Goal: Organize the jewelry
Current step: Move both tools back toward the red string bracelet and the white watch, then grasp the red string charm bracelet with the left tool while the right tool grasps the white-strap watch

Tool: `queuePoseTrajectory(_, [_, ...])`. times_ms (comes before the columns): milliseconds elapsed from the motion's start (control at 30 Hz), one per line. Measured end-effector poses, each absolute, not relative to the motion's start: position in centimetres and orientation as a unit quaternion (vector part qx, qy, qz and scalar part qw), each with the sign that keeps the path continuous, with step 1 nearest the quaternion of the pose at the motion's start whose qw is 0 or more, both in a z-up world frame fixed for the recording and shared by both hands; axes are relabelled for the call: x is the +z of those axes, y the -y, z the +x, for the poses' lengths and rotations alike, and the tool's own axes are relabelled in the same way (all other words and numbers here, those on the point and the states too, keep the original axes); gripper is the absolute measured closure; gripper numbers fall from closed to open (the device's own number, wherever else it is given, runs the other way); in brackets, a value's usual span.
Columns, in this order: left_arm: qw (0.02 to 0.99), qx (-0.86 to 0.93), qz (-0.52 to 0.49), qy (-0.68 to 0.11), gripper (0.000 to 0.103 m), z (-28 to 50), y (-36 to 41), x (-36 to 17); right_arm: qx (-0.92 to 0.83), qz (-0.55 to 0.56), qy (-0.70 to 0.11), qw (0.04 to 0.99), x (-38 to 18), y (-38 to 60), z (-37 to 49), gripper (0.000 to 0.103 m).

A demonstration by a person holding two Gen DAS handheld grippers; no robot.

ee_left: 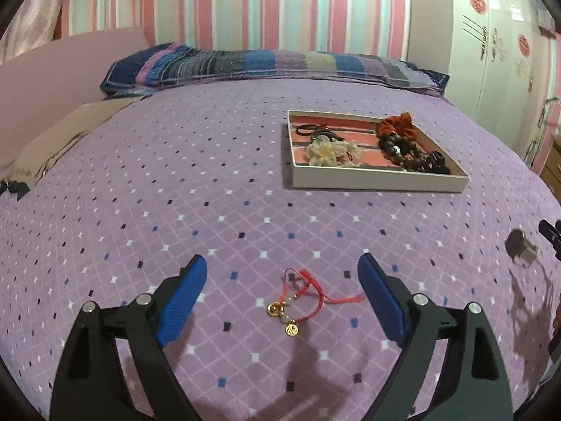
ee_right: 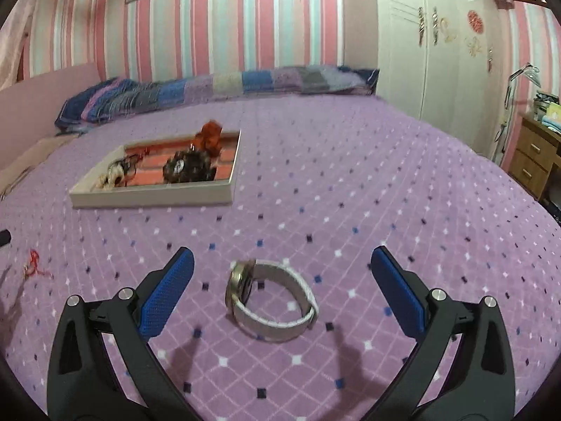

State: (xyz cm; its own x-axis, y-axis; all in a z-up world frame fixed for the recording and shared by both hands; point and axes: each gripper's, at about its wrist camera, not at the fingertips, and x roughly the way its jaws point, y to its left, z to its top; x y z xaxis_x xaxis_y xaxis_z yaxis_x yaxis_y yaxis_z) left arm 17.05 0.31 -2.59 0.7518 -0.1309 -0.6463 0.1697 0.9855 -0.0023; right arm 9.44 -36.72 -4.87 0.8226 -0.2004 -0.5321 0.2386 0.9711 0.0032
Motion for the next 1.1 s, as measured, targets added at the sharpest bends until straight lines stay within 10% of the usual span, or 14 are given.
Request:
queuePoseTrajectory(433, [0.912, -0.088, -0.009, -0.399, 0.014, 19.3, -0.7, -5.9, -0.148, 0.047, -0.298, 0.942, -6.3, 39.4, 9.6, 0.006])
queuePoseTrajectory(867, [0.9, -0.099, -0.004, -0.424, 0.015, 20.4, 0.1, -8.1, -0.145, 0.055, -0.343, 0.926, -7.9, 39.9, 11.3, 0.036])
queuePoseTrajectory(1100, [0.903, -0.098, 0.017, -0.417, 0.043, 20.6, 1.0, -8.2, -0.142, 0.075, -0.358, 0.92, -9.0, 40.7, 11.9, 0.044])
